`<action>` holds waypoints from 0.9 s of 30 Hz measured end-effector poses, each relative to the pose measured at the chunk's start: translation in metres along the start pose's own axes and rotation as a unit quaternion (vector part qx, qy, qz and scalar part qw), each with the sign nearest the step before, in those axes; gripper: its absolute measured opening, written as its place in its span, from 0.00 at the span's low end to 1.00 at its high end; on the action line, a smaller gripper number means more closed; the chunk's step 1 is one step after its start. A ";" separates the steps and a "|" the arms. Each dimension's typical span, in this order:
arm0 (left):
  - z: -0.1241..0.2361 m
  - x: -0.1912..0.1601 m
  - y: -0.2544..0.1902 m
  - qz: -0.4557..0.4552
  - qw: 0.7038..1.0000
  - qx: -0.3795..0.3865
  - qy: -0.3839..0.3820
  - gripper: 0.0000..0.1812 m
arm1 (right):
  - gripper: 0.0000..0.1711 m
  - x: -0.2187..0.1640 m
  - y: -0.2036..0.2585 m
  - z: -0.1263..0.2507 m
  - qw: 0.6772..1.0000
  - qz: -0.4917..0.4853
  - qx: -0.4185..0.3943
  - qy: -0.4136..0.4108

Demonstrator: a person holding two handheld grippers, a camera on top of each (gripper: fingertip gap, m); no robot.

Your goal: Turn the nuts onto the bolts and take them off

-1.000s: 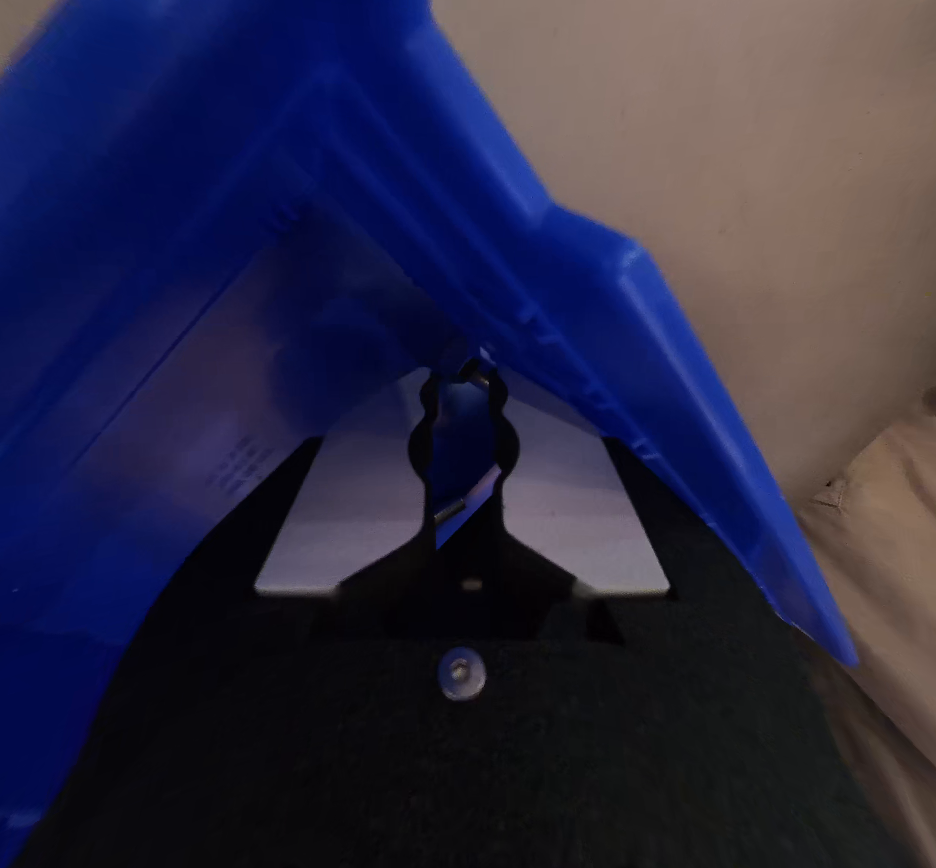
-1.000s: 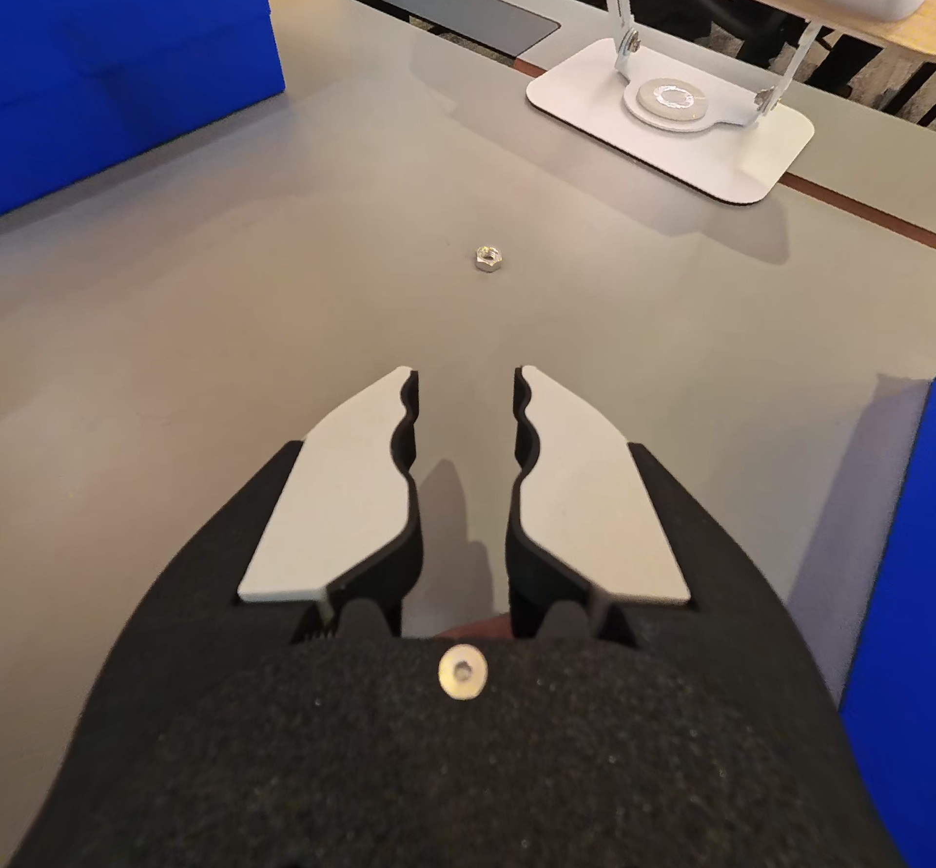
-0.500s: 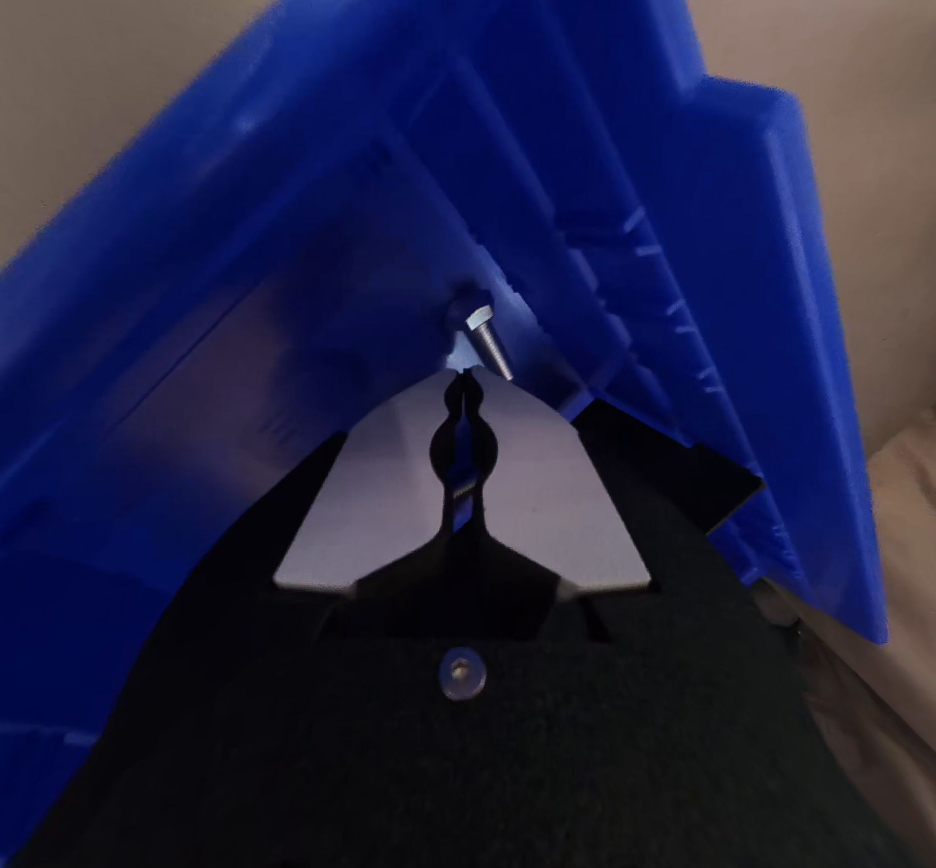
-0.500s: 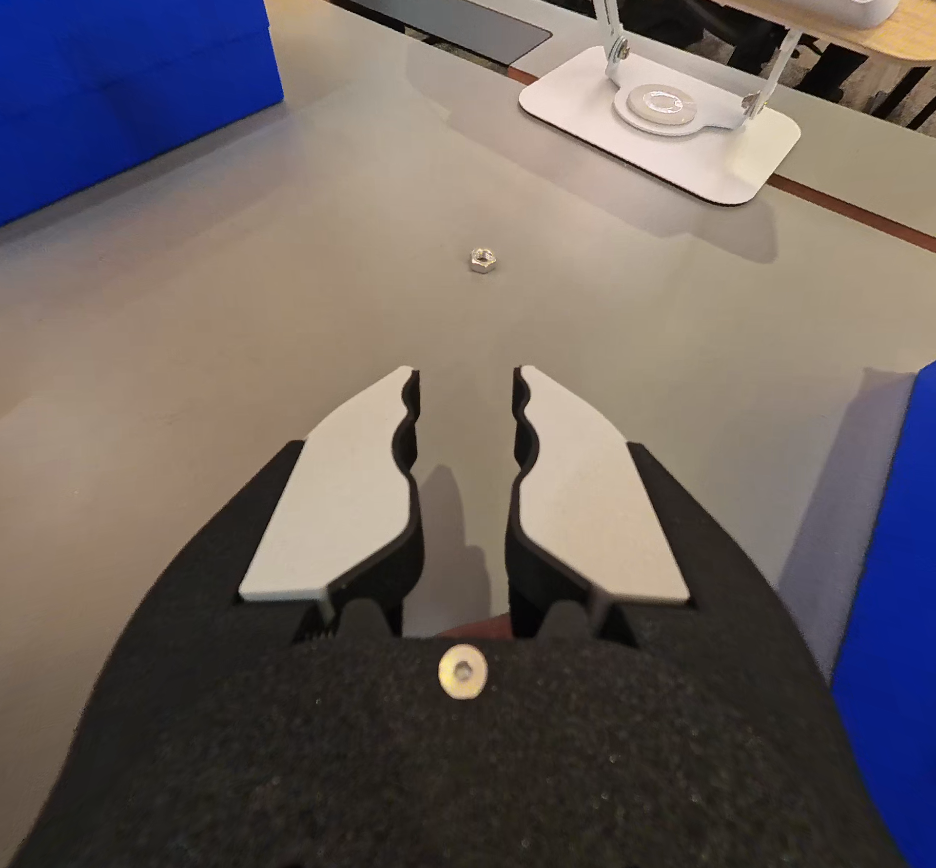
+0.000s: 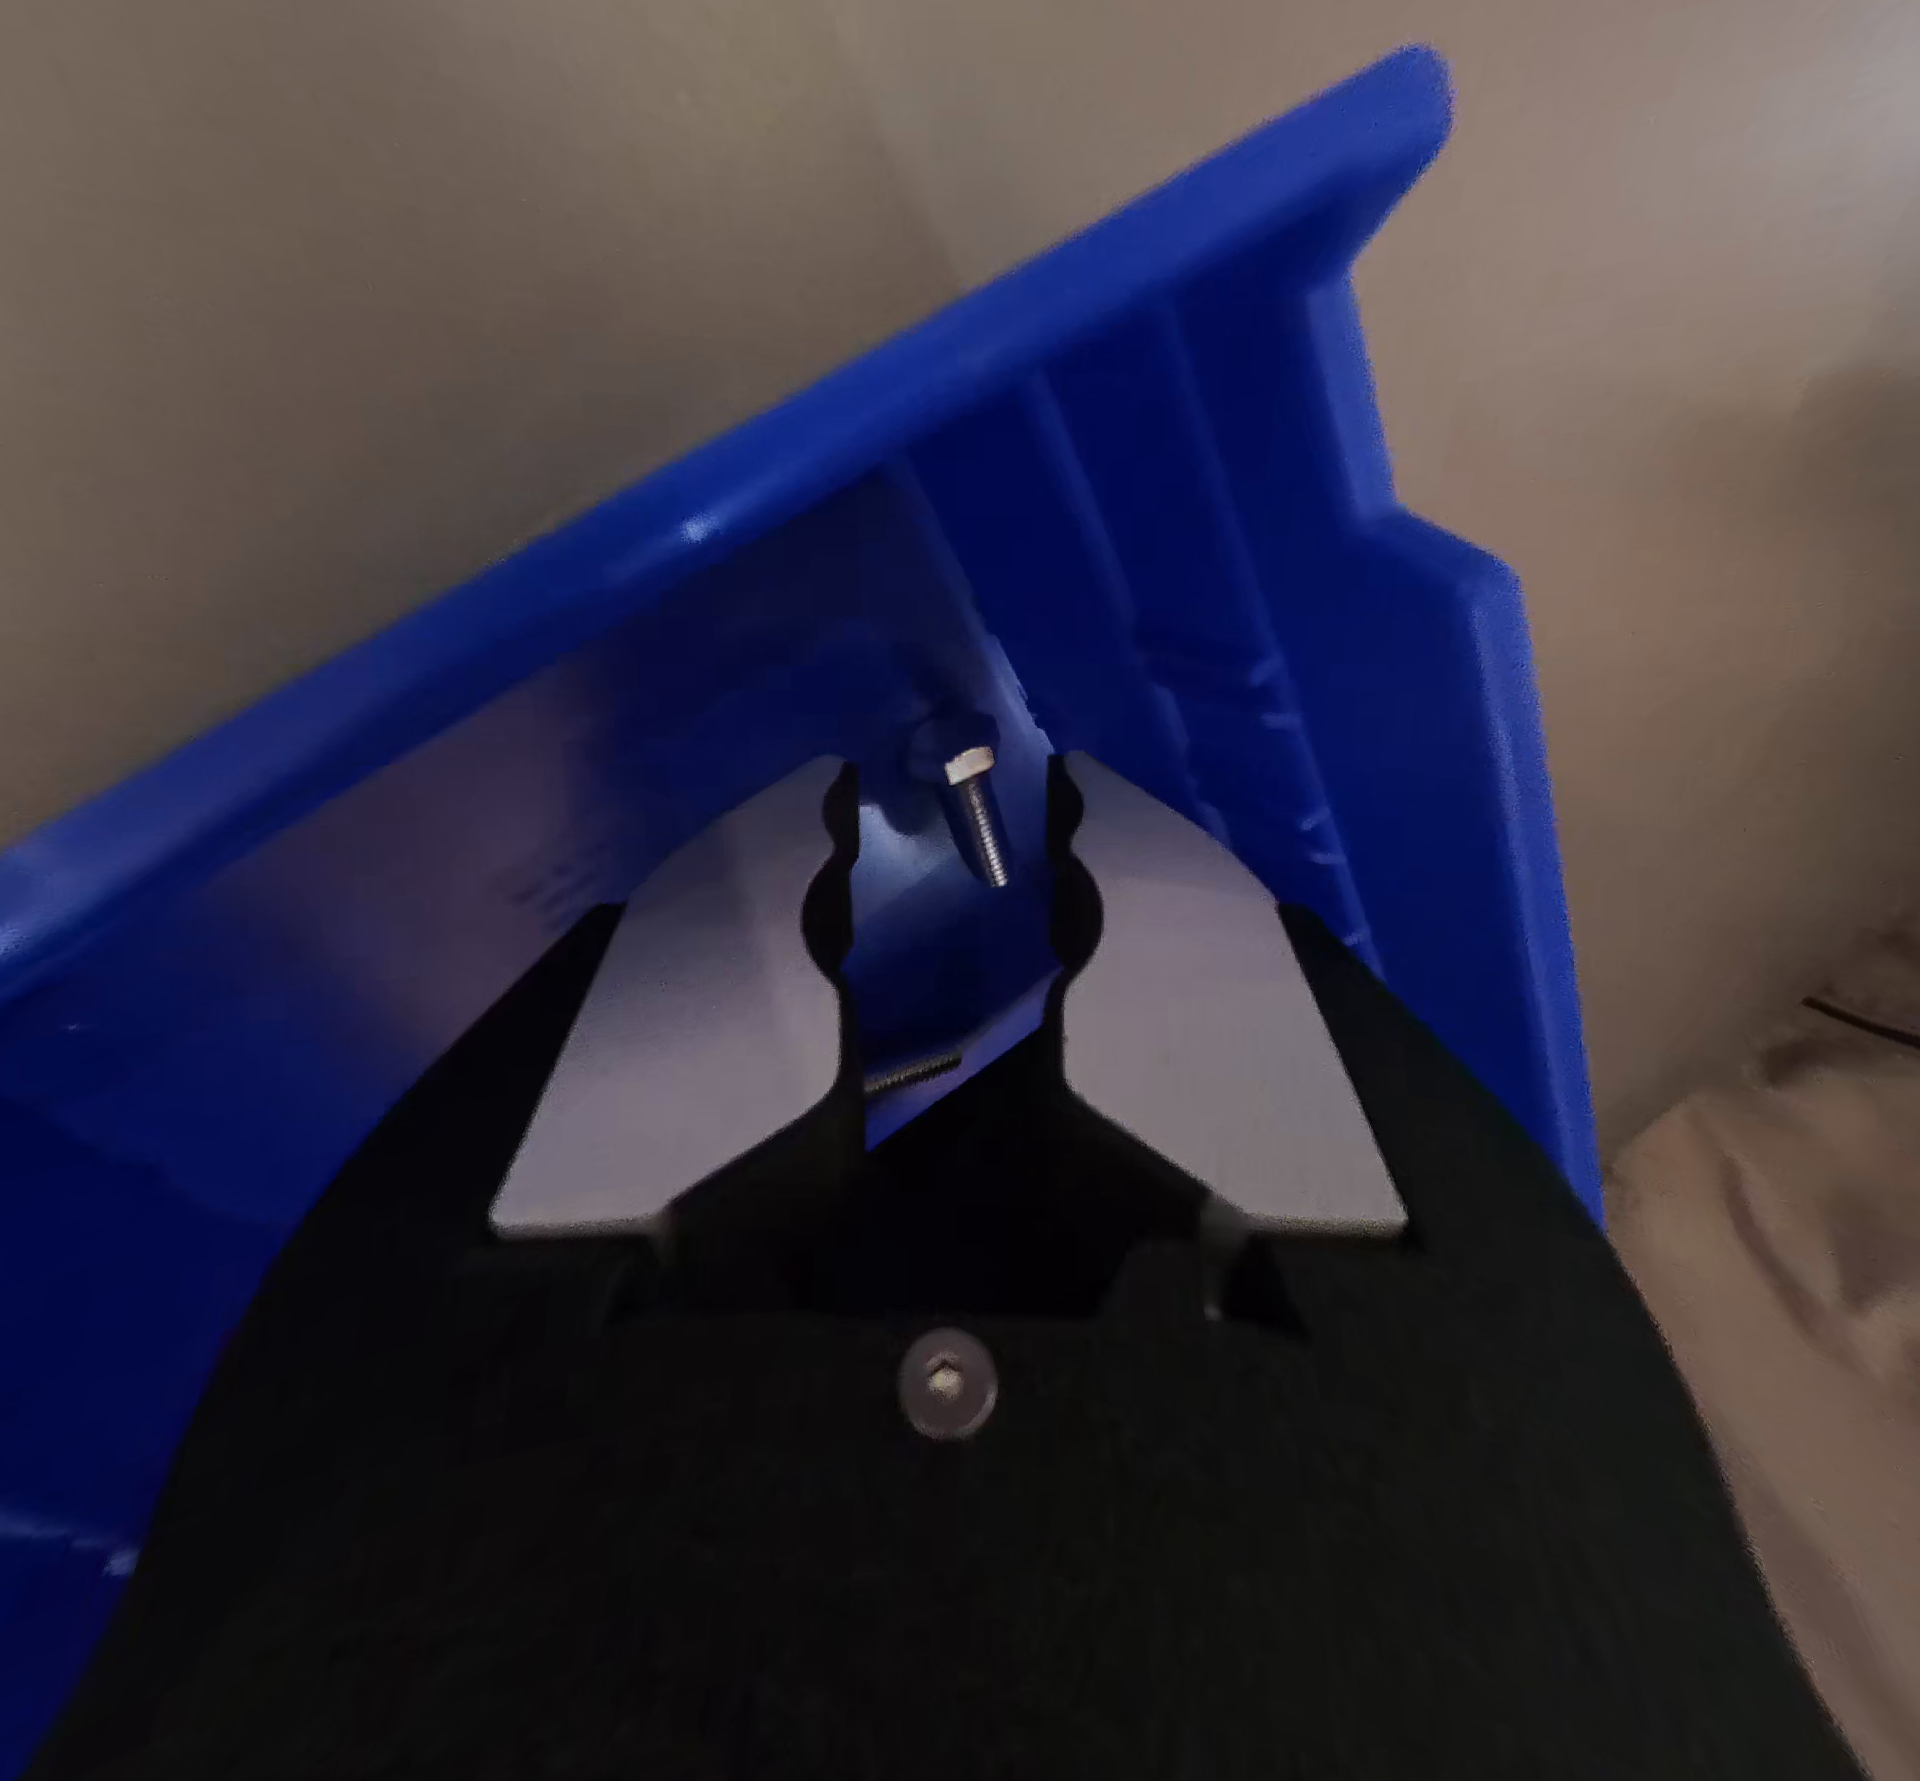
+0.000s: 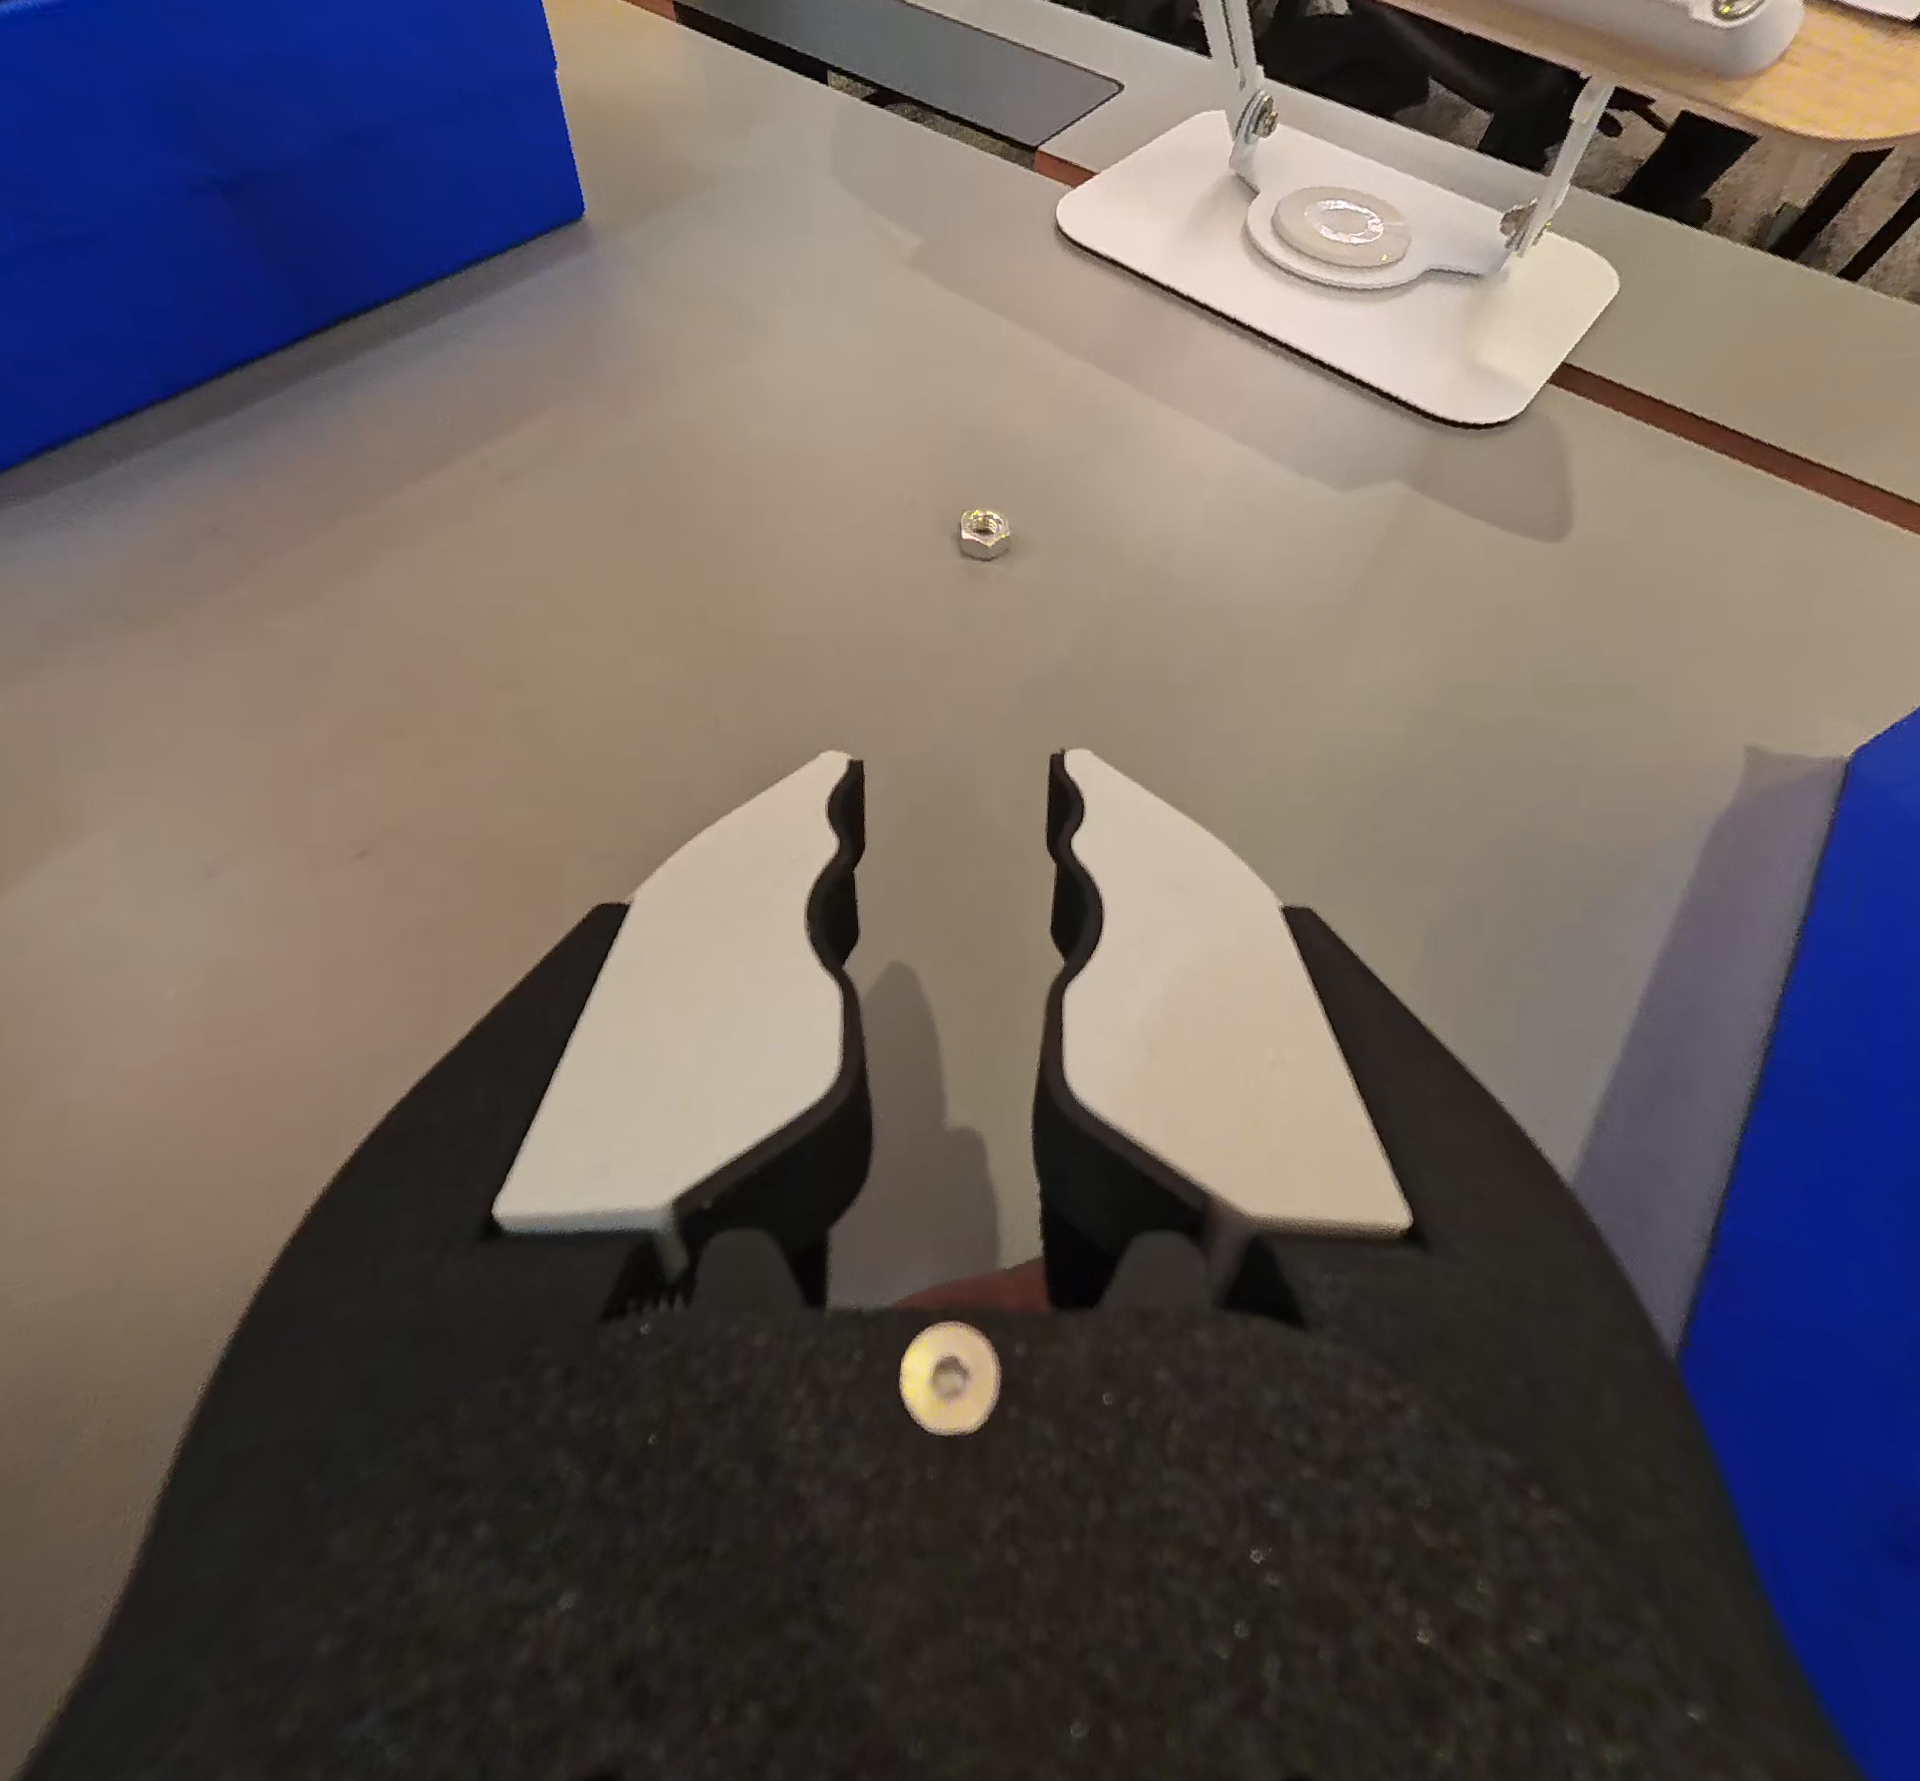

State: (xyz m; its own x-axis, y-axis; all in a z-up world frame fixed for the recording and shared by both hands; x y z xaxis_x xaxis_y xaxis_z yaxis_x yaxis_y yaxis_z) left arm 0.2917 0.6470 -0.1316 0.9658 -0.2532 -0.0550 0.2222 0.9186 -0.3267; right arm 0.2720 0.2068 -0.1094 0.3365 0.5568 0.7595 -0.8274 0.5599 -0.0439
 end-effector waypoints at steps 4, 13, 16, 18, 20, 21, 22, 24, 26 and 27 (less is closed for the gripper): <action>-0.007 -0.001 0.001 0.010 1.000 0.019 0.013 0.15 | 0.19 -0.001 0.000 0.001 1.000 -0.001 0.001 -0.001; -0.015 0.002 -0.004 -0.014 0.996 0.072 0.057 0.09 | 0.19 0.000 0.003 0.002 1.000 0.001 0.006 -0.006; -0.013 -0.001 -0.002 -0.024 0.995 0.078 0.060 0.09 | 0.19 0.000 0.002 0.006 1.000 0.004 0.001 -0.009; -0.009 -0.003 0.001 -0.028 0.995 0.082 0.045 0.09 | 0.19 -0.001 0.000 0.008 1.000 0.003 -0.003 -0.010; 0.001 -0.004 0.001 -0.049 0.995 0.083 0.008 0.09 | 0.19 -0.002 -0.003 0.010 1.000 -0.001 -0.004 -0.011; 0.009 -0.006 -0.001 -0.064 0.994 0.092 -0.017 0.09 | 0.19 -0.002 -0.004 0.010 1.000 -0.002 -0.006 -0.011; 0.019 -0.008 -0.004 -0.086 0.990 0.102 -0.052 0.09 | 0.19 -0.002 -0.005 0.011 1.000 -0.002 -0.008 -0.012; 0.041 -0.015 -0.015 -0.108 0.979 0.111 -0.130 0.09 | 0.19 0.000 -0.006 0.012 1.000 -0.001 -0.011 -0.016; 0.060 -0.028 -0.040 -0.170 0.956 0.106 -0.215 0.09 | 0.19 0.003 -0.005 0.012 1.000 -0.003 -0.010 -0.022; 0.067 -0.035 -0.052 -0.180 0.944 0.114 -0.253 0.09 | 0.19 0.004 -0.003 0.011 1.000 -0.004 -0.008 -0.025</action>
Point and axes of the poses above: each gripper's, where its closed fingertips meet, z back along the fingers, x out of its top, y = z × x across the jaws, the point moved 7 cm from there along z, back along the fingers, and after that the axes turned 12 degrees about y, right-handed, at the moved point
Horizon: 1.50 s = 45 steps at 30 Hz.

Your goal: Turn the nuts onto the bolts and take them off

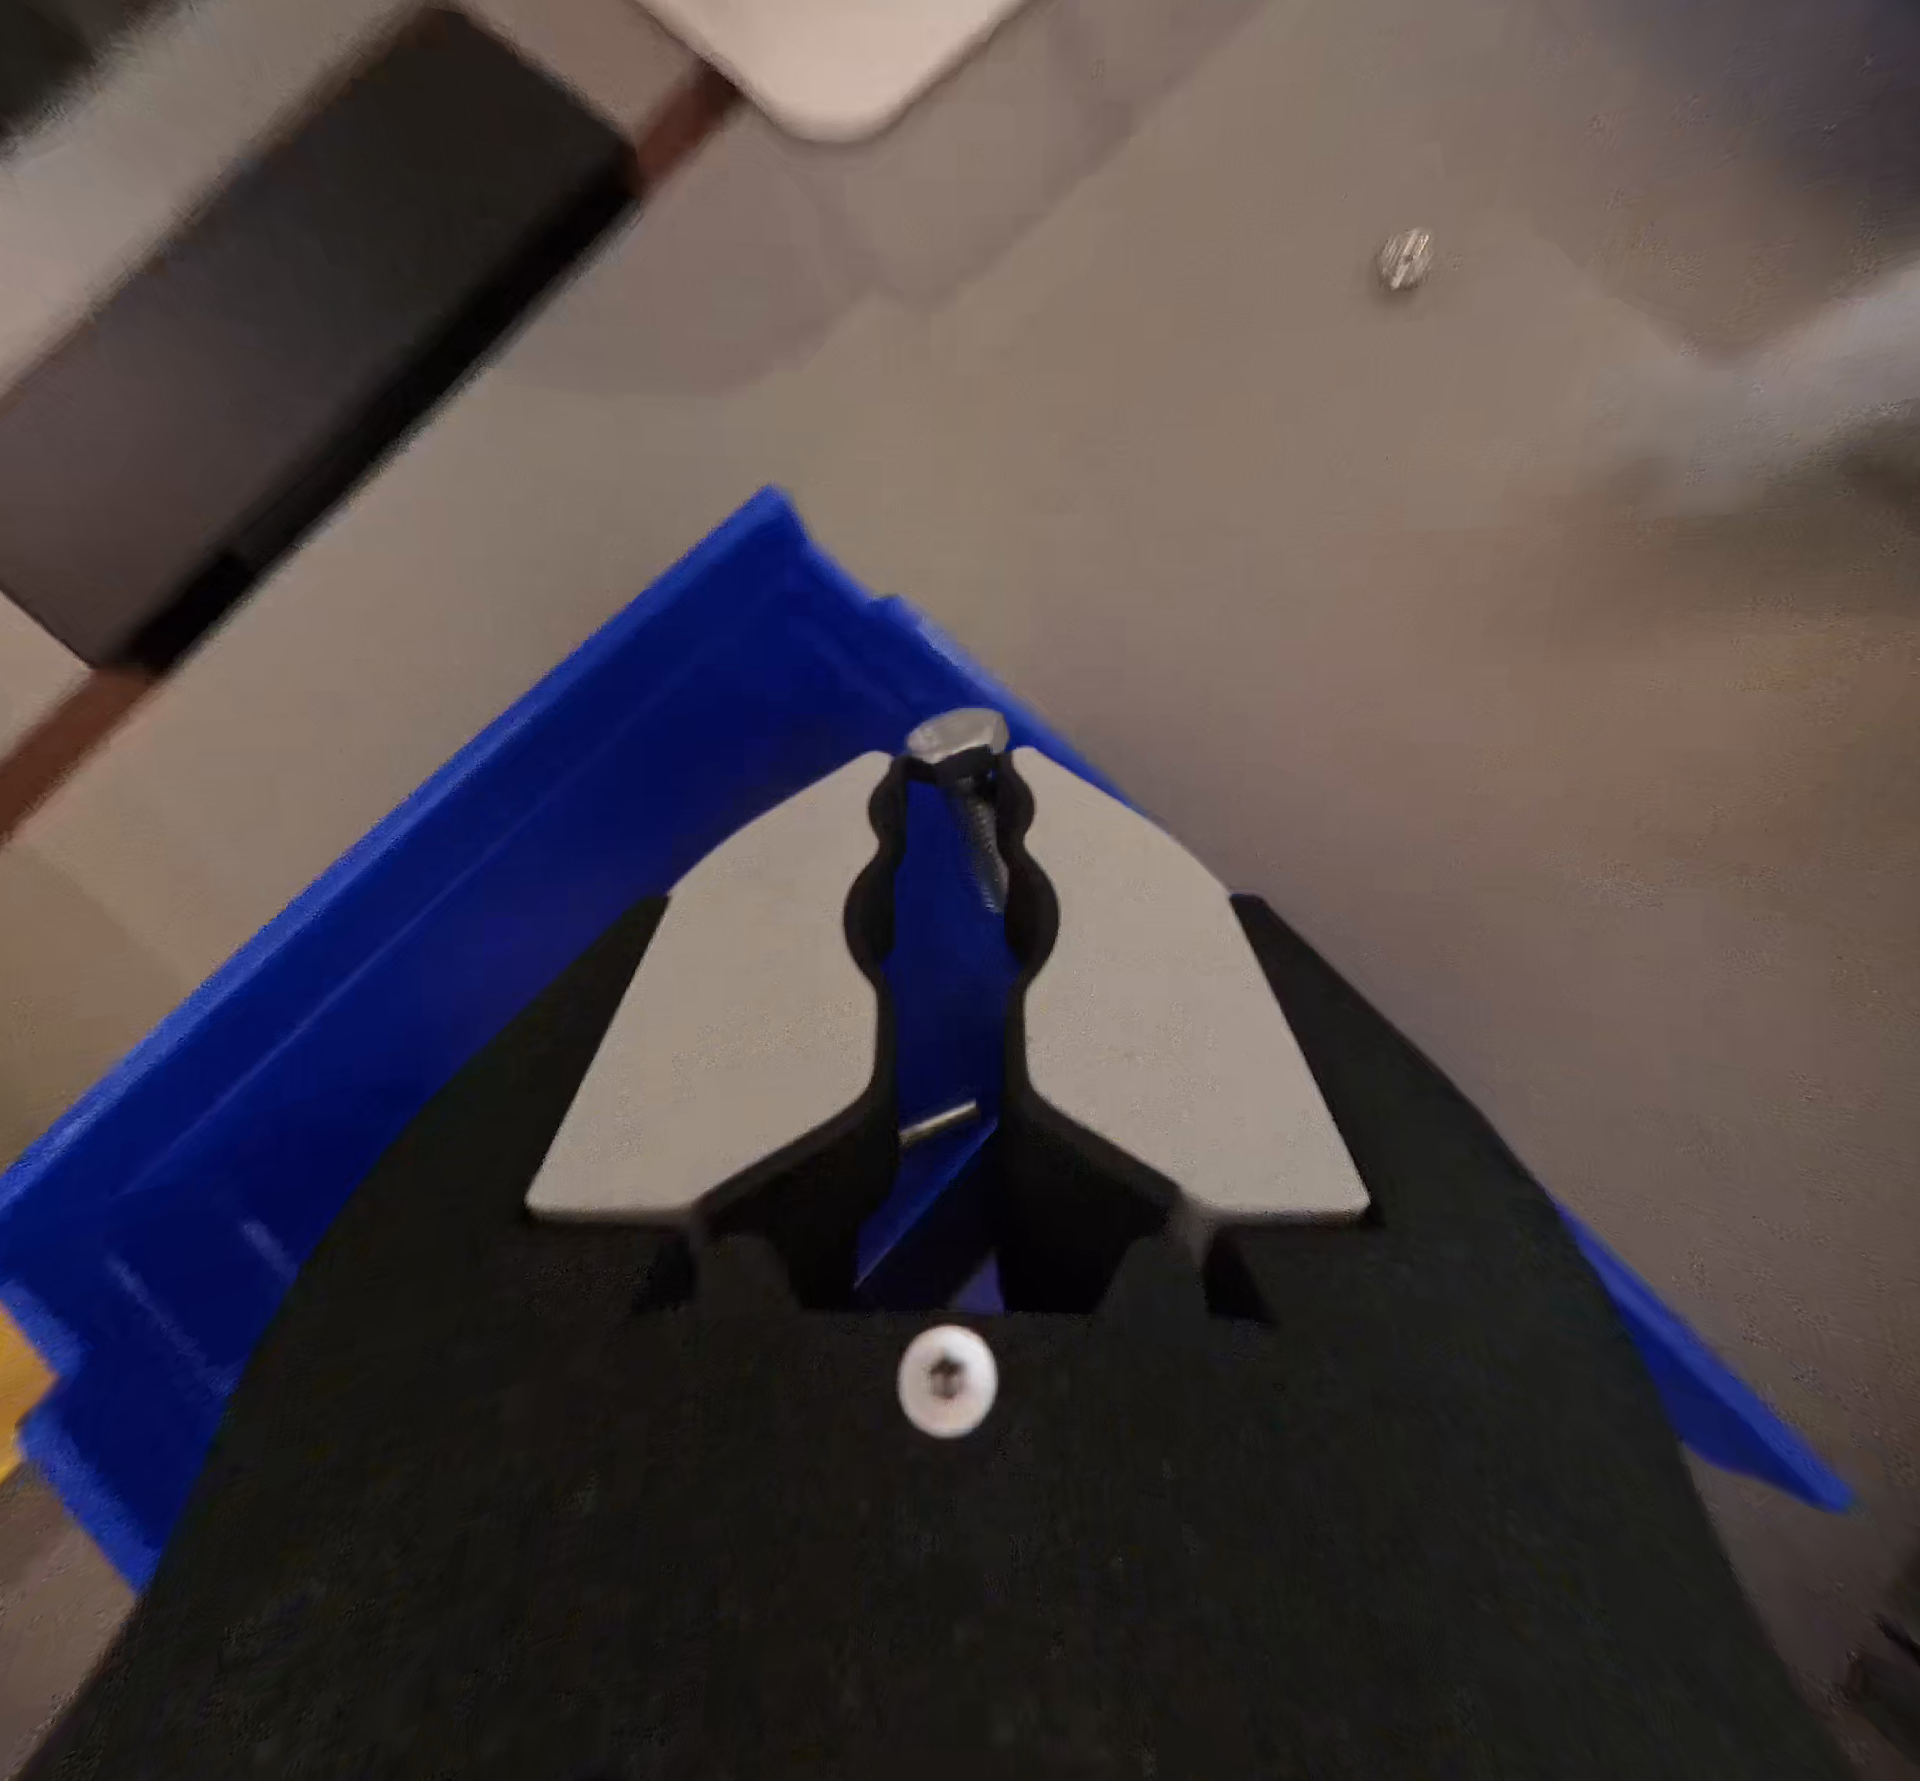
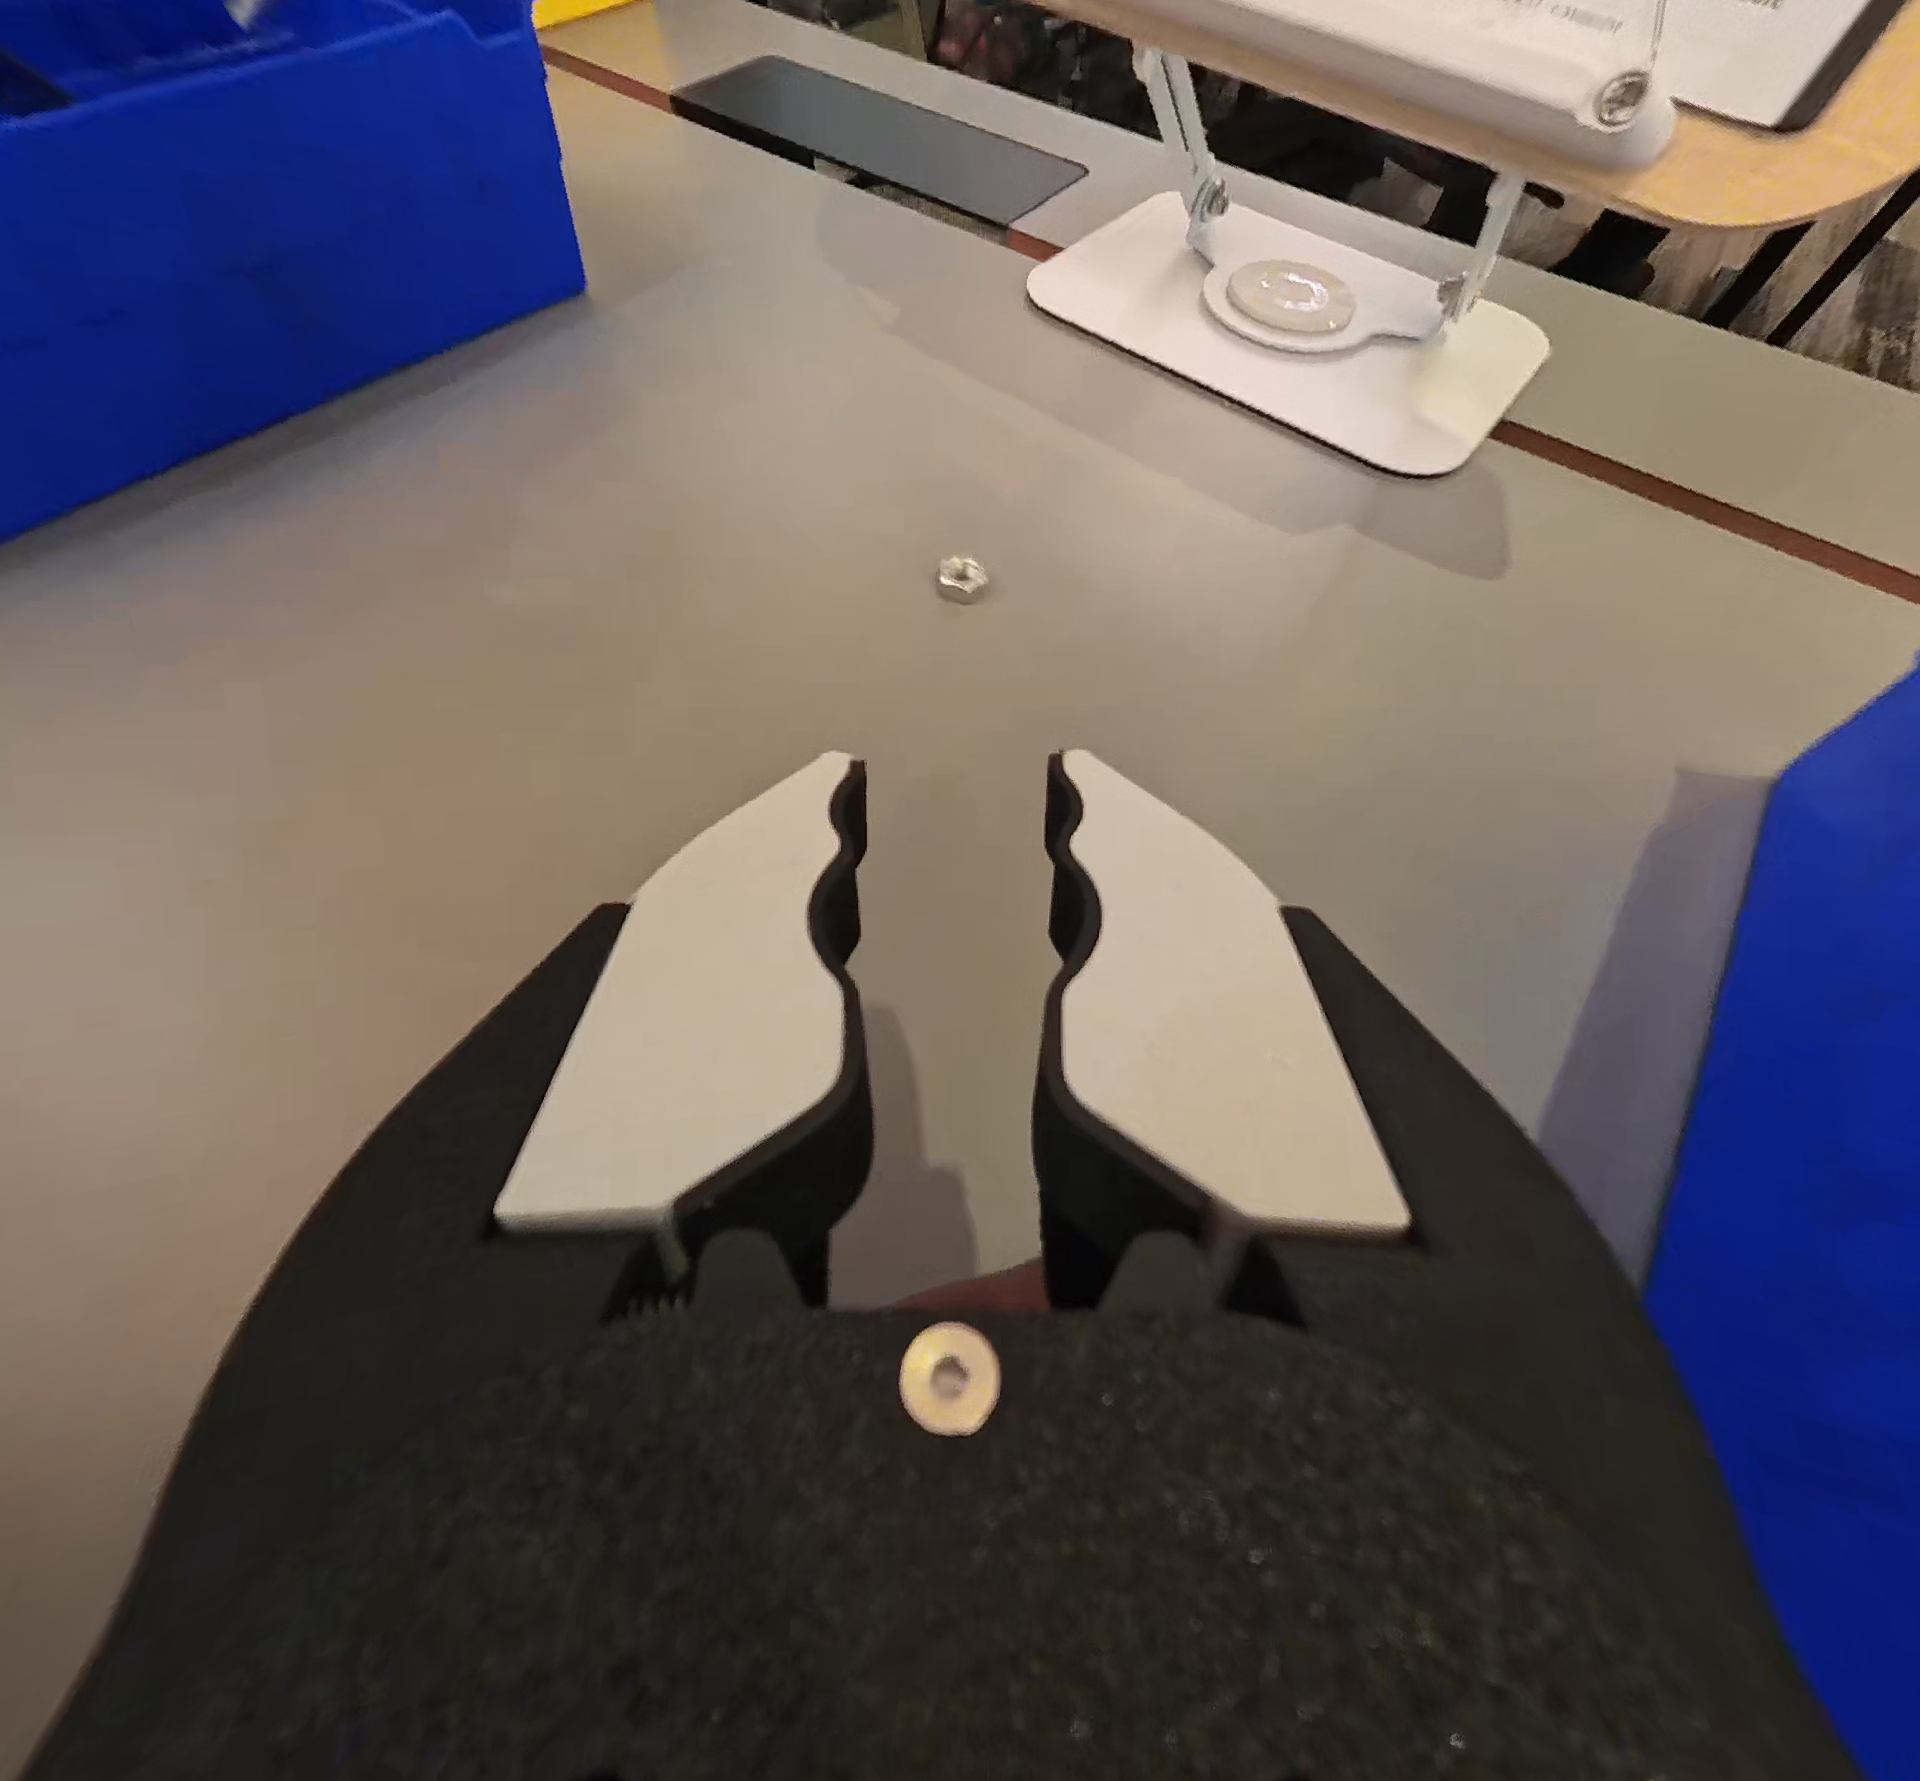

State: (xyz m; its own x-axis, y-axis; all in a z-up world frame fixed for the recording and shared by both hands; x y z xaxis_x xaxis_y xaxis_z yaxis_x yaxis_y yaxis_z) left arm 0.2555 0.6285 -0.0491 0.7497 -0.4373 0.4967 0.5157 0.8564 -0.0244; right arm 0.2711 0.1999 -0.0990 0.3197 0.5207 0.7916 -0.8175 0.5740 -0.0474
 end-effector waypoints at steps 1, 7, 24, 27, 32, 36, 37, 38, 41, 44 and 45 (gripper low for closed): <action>0.010 0.001 -0.011 0.001 0.999 0.015 -0.032 0.09 | 0.19 0.001 0.002 -0.001 1.000 -0.002 0.005 -0.002; 0.046 0.001 -0.106 -0.035 0.979 -0.005 -0.201 0.09 | 0.20 0.001 0.021 -0.006 0.998 -0.021 0.057 -0.021; -0.020 0.079 -0.241 -0.085 0.922 -0.195 -0.323 0.09 | 0.21 0.046 0.082 0.012 0.967 0.002 0.223 -0.127; -0.025 0.086 -0.249 -0.098 0.918 -0.208 -0.324 0.09 | 0.18 0.050 0.081 0.017 0.964 0.003 0.228 -0.136; -0.030 0.088 -0.256 -0.104 0.912 -0.226 -0.327 0.09 | 0.06 0.048 0.077 0.021 0.962 0.001 0.234 -0.141; -0.037 0.081 -0.253 -0.101 0.913 -0.238 -0.316 0.09 | 0.05 0.042 0.075 0.016 0.968 0.025 0.222 -0.113; -0.038 0.078 -0.253 -0.105 0.911 -0.250 -0.310 0.10 | 0.05 0.041 0.075 0.015 0.969 0.037 0.221 -0.107; -0.039 0.075 -0.253 -0.110 0.914 -0.257 -0.295 0.14 | 0.05 0.039 0.074 0.014 0.970 0.053 0.214 -0.099; -0.040 0.069 -0.247 -0.122 0.930 -0.245 -0.245 0.24 | 0.05 0.036 0.071 0.012 0.973 0.121 0.185 -0.072; -0.040 0.064 -0.246 -0.162 0.940 -0.247 -0.167 0.27 | 0.05 0.036 0.071 0.011 0.966 0.197 0.159 -0.044; -0.039 0.064 -0.246 -0.180 0.943 -0.239 -0.148 0.26 | 0.05 0.036 0.072 0.011 0.962 0.224 0.155 -0.033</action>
Point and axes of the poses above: each gripper's, where its closed fingertips meet, z back along the fingers, x out of its top, y = z × x across the jaws, the point moved 7 cm from there along z, back along the fingers, and after that the axes turned 12 degrees about y, right-handed, at the moved point
